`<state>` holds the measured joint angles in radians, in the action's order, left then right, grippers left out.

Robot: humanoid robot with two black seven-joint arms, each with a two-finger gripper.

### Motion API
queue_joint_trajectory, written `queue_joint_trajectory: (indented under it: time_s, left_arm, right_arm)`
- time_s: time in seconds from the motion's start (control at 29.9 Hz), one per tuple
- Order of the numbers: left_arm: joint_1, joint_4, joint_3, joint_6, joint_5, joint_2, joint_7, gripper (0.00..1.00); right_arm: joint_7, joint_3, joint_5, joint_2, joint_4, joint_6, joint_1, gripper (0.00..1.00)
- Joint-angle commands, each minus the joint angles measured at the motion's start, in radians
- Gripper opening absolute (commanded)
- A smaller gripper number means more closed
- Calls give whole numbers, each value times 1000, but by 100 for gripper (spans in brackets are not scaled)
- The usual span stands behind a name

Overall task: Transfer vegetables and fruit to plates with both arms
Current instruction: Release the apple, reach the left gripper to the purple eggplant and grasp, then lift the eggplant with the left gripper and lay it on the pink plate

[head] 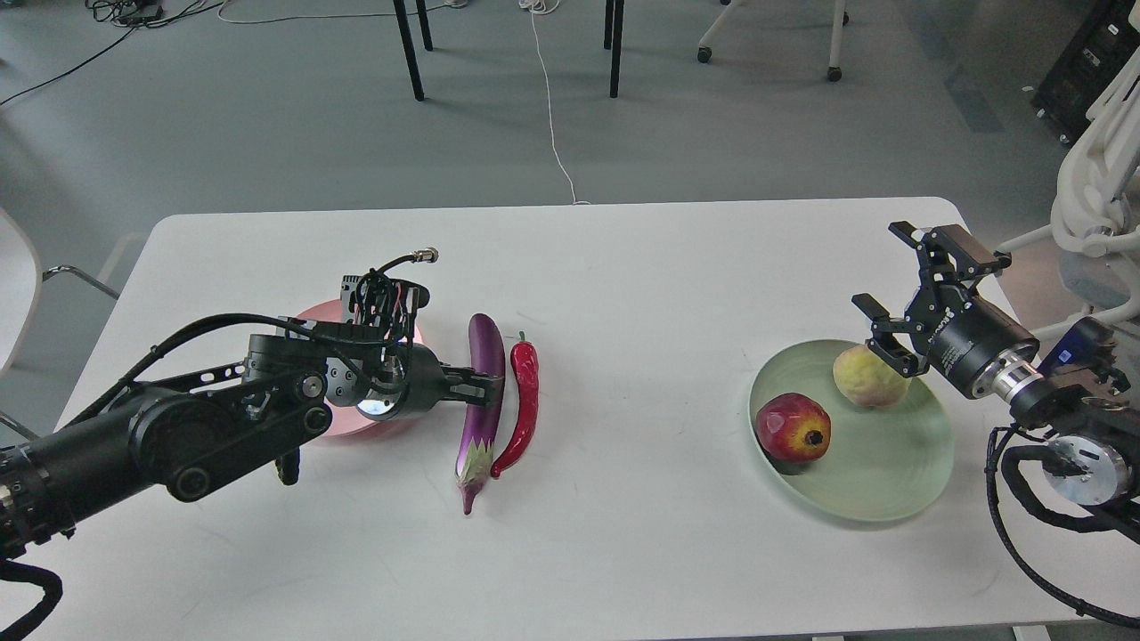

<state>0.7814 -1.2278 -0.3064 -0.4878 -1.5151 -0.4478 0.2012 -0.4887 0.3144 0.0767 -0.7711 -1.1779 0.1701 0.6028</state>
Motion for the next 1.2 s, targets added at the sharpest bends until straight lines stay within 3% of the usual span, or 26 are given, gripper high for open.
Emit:
queue_joint_trajectory:
  time_s: [0.0, 0.37, 0.5, 0.67, 0.94, 1.17]
  left_arm:
    - [9, 1, 10, -1, 1, -5, 1, 26]
    - [160, -15, -4, -1, 49, -26, -8, 27]
    - [234, -15, 12, -1, 36, -104, -89, 27]
    - [228, -15, 13, -1, 12, -219, -114, 28]
    - [216, -10, 138, -1, -53, -384, -212, 28]
    - [191, -15, 138, -1, -60, -371, -221, 32]
  right_arm:
    - [0, 2, 0, 3, 1, -1, 0, 98]
    - [0, 2, 0, 9, 3, -1, 0, 98]
    - [0, 2, 0, 9, 3, -1, 0, 98]
    - [0, 2, 0, 10, 1, -1, 0, 98]
    - [0, 3, 0, 10, 3, -3, 0, 98]
    - [0, 5, 0, 18, 3, -3, 0, 98]
